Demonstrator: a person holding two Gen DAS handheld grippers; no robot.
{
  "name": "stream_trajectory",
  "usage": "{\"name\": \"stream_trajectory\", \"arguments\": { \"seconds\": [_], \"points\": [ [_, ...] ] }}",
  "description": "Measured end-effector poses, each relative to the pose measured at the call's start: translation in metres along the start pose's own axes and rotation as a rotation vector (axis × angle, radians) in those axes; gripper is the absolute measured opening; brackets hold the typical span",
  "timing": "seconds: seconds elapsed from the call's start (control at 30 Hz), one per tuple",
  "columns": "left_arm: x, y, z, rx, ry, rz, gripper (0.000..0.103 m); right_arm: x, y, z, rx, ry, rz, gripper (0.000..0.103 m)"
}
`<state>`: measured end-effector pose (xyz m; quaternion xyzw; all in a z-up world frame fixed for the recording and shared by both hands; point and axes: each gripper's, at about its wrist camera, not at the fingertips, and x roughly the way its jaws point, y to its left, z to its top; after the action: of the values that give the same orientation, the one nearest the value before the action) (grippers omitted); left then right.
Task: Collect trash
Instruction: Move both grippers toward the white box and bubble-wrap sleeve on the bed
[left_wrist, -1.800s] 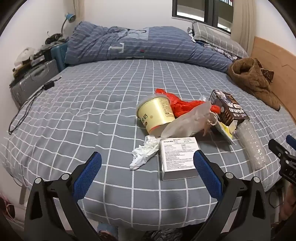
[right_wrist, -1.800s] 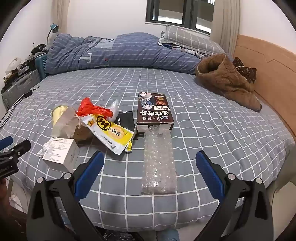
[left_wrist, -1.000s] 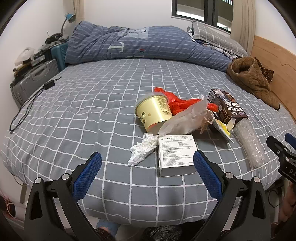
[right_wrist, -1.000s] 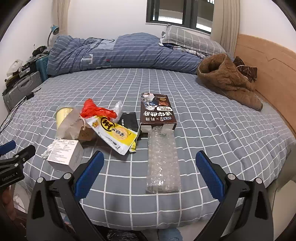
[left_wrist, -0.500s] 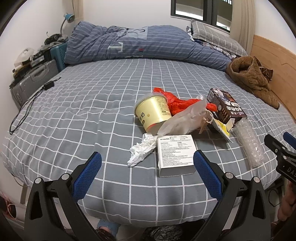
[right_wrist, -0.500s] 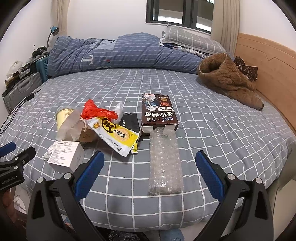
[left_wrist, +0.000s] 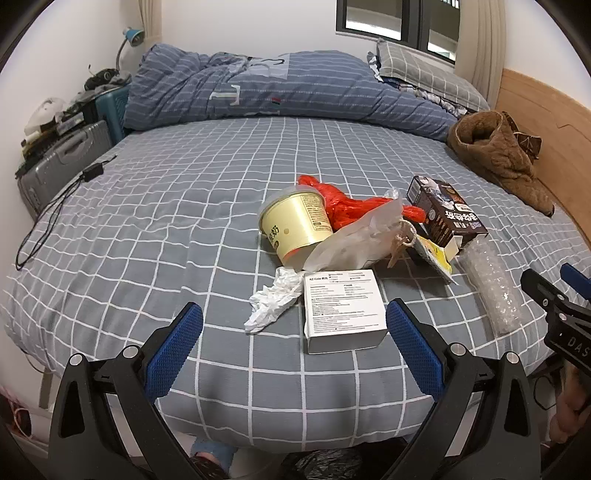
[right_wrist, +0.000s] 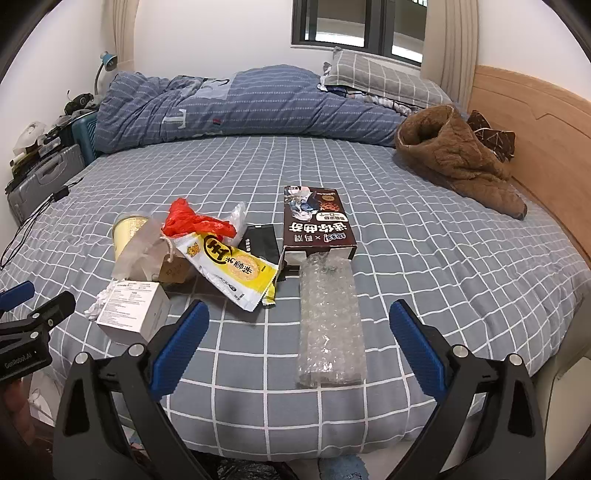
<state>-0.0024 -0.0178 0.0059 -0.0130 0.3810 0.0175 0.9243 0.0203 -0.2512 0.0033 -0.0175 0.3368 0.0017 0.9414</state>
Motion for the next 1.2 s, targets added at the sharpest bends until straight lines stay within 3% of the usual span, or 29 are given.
{"name": "stream_trajectory", "arguments": {
  "seconds": [1.2],
  "points": [
    [-0.0008,-0.0087,-0.0015,0.013,0.005,-0.005,0.097,-0.0031,-0.0054,0.0018,0.009,-0.007,0.002,0.094]
  ]
}}
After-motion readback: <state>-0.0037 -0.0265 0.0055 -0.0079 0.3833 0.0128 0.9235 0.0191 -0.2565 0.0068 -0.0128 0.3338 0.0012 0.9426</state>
